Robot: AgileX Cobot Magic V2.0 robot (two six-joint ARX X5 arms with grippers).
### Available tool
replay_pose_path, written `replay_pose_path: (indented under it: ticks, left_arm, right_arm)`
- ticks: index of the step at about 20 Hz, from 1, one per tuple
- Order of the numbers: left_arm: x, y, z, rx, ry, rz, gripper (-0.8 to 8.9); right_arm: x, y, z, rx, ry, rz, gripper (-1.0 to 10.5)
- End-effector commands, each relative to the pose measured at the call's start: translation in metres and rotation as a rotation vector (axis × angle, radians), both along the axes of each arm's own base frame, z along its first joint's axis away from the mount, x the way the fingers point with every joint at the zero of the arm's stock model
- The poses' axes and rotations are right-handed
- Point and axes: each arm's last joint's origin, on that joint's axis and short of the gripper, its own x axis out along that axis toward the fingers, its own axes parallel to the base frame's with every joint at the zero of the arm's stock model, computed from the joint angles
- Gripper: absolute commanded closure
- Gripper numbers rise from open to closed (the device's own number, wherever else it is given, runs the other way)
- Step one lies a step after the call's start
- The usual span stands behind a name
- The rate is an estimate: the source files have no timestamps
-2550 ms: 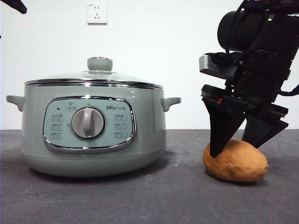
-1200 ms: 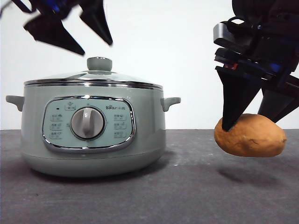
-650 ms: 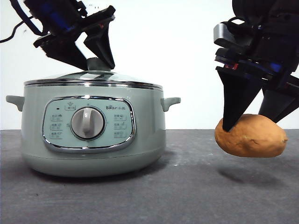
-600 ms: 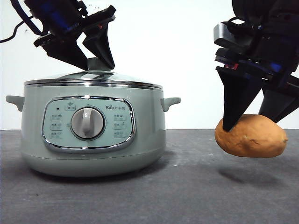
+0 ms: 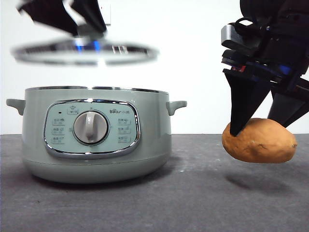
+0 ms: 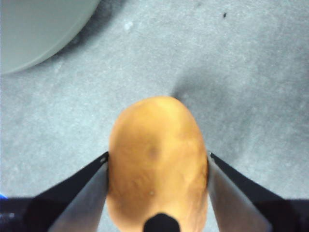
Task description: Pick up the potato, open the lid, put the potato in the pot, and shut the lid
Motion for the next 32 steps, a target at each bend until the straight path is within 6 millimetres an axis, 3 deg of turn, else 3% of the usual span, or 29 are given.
replay_pose_path:
  ticks: [1,4,7,10,13,17,22,28,32]
  left_arm:
    - [-0.025,0.016,0.032,-0.015,-0.159,0.029,8.21]
    - [-0.067,0.04,0.055,-0.016,-0.247,0.098,8.21]
    - [-0.108,0.065,0.065,-0.007,-0.29,0.193,8.21]
    - [-0.141,0.084,0.068,-0.012,-0.327,0.253,8.21]
    - [-0.162,0.095,0.069,-0.026,-0.358,0.282,8.21]
    - [-0.169,0.099,0.066,-0.012,-0.34,0.291,8.21]
    - [-0.169,0.099,0.064,-0.005,-0.325,0.291,8.21]
    - [-0.168,0.099,0.064,-0.002,-0.321,0.29,8.21]
    - [-0.168,0.099,0.064,-0.001,-0.319,0.29,8.21]
  right_arm:
    - [0.004,0.003,0.012,0.027,-0.038,-0.006,9.5]
    - [0.013,0.009,0.039,0.068,-0.115,0.002,9.5]
    - [0.018,0.024,0.078,0.131,-0.23,0.039,9.6]
    - [0.023,0.047,0.109,0.191,-0.315,0.099,9.6]
    - [0.035,0.081,0.12,0.209,-0.326,0.166,9.6]
    - [0.063,0.133,0.105,0.179,-0.287,0.251,9.6]
    - [0.096,0.183,0.065,0.122,-0.269,0.346,9.6]
    - [0.11,0.201,0.016,0.061,-0.186,0.37,9.6]
    - [0.109,0.205,0.006,0.039,-0.164,0.398,9.4]
